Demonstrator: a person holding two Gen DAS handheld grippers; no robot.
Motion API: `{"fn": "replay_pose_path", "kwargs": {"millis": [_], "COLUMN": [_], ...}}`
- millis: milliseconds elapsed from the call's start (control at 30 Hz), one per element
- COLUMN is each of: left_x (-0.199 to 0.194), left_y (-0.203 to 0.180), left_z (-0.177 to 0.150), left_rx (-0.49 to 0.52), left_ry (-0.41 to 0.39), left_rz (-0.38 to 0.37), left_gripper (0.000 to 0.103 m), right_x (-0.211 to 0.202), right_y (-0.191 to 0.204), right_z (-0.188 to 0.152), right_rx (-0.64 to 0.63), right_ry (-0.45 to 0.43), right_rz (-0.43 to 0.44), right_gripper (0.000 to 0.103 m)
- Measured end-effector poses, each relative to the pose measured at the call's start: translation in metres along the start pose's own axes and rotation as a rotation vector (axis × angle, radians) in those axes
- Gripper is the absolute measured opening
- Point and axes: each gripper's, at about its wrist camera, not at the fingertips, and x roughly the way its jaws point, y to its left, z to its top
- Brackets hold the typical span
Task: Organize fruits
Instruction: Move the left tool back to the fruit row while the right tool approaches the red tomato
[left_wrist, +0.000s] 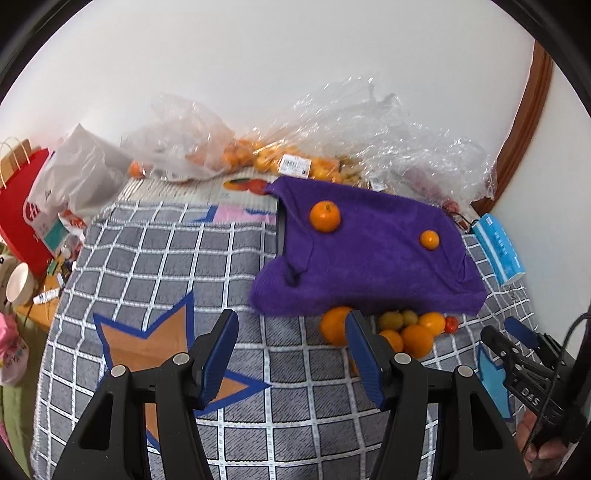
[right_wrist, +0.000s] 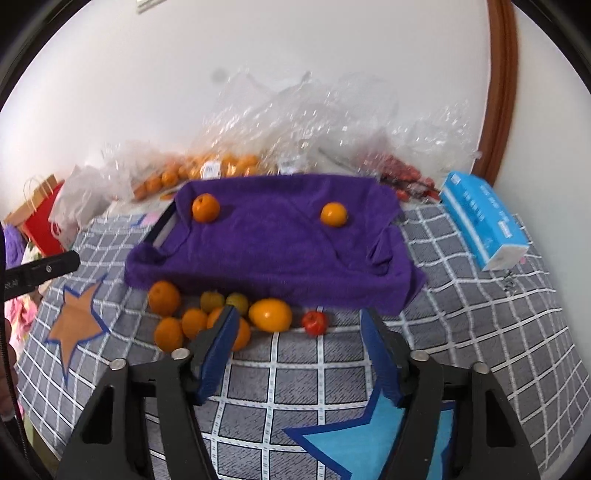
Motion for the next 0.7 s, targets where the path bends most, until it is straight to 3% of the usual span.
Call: {"fn": "replay_pose_path", "kwargs": {"millis": [100,367,700], "left_x": [0.013,0.049,0.083], "left_y": [0.005,-0.001,-0.028], "left_z": [-0.008,-0.014,-0.015], "left_rx": [-0.007,0.004,0.044], "left_ry": [0.028,0.093,0.159], "left_rz": [0.003,0.004,-0.064], "left_gripper": [0.058,0.058,0.057], "right_x": [0.019,0.060,0.084], "right_y": [-0.003,-0.010,-0.015], "right_z": [-0.007,-0.012,-0.016], "right_rx": [0.006,-0.013,-0.038], "right_ry": [0.034,0.091,0.120], "right_rz": [0.000,-0.007,-0.012], "right_gripper": [0.046,0.037,0.034]}}
